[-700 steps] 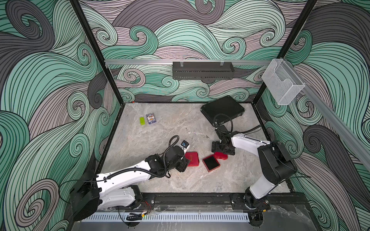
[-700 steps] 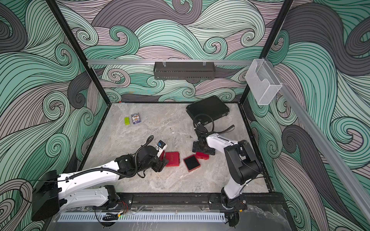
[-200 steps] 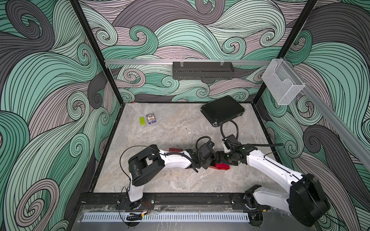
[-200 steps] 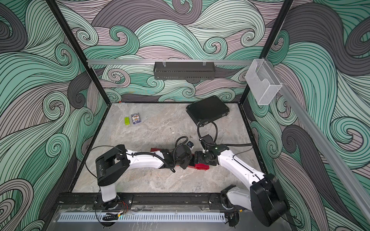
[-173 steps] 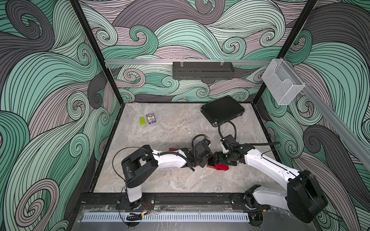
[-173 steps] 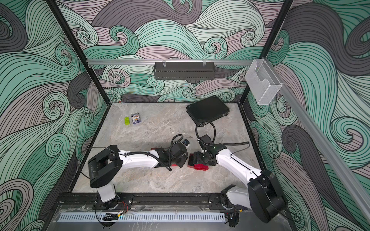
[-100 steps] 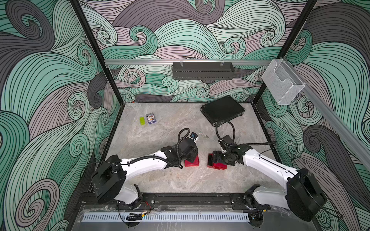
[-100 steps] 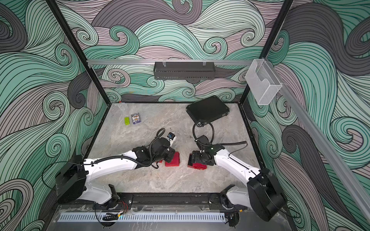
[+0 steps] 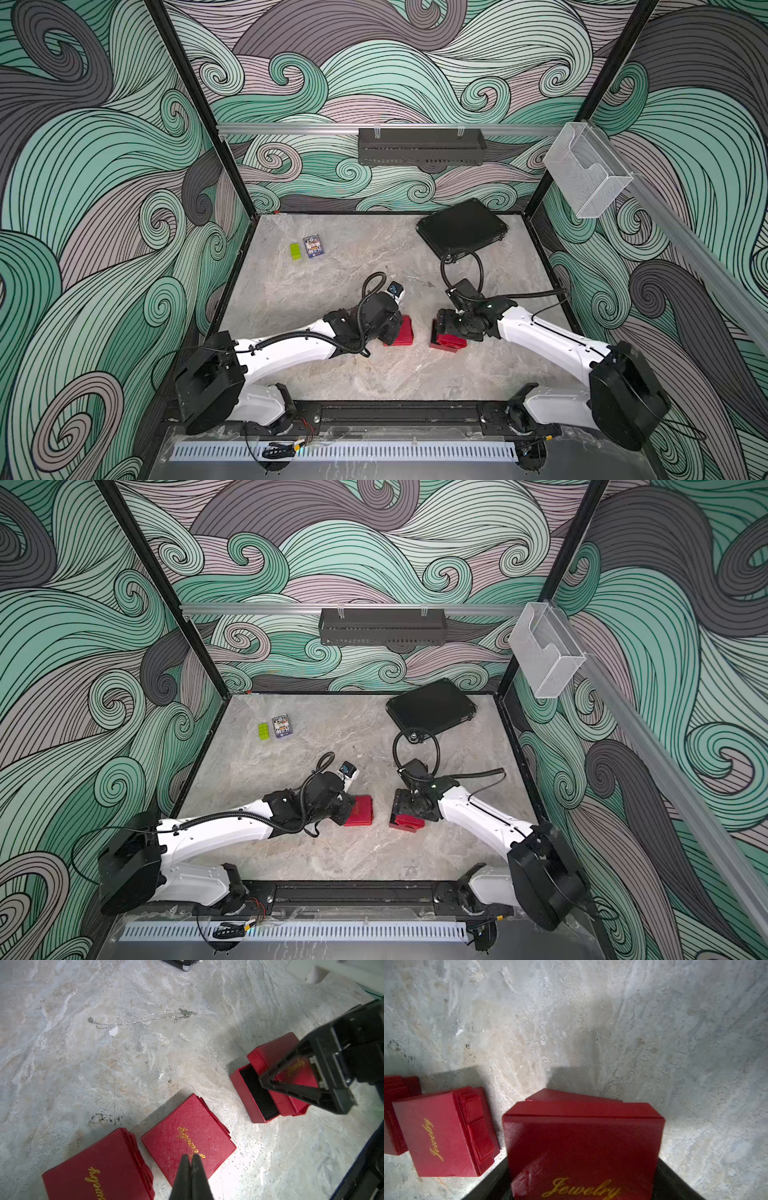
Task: Take the necklace out of the lift-off lid jewelry box
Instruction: Close the lid on the jewelry box.
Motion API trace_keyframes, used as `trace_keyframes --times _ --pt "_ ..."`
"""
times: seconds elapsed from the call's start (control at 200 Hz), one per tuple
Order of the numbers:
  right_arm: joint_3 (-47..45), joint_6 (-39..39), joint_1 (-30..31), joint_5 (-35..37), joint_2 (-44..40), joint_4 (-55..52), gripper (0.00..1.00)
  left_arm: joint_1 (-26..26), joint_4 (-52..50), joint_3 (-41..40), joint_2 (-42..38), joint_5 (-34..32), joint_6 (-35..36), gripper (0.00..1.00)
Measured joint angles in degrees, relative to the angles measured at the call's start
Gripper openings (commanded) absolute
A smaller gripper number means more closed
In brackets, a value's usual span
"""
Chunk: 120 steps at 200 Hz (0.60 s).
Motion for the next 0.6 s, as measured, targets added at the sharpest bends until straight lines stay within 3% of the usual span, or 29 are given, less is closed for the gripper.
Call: trace_keyframes --times 0.6 --pt "2.67 2.19 2.43 1.18 3.48 -1.22 0.85 0.04 0.35 -2.71 -1.53 -0.02 1.29 0.0"
